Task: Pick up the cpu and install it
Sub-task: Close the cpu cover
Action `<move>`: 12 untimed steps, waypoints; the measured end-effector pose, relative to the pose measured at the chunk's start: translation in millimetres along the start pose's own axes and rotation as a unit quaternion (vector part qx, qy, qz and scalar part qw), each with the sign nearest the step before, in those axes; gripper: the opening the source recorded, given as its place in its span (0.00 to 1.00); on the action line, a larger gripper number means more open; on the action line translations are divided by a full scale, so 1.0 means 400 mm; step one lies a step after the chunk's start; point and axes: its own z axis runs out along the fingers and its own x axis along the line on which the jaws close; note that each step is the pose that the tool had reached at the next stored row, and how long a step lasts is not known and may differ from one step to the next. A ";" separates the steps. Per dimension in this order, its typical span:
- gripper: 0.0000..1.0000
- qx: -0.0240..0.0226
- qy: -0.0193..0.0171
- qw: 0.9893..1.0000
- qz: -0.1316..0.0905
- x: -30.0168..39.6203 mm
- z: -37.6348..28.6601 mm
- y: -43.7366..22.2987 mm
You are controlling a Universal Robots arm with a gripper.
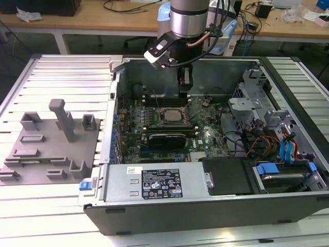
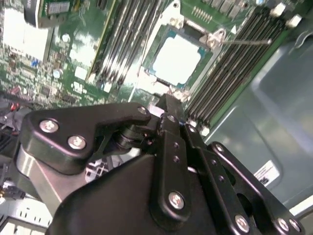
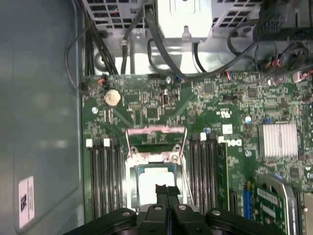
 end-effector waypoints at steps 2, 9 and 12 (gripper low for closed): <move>0.11 0.000 0.000 1.000 0.000 0.001 0.001 0.010; 0.11 0.000 0.000 1.000 0.000 0.002 0.002 0.046; 0.11 0.000 0.000 1.000 0.000 0.003 0.003 0.060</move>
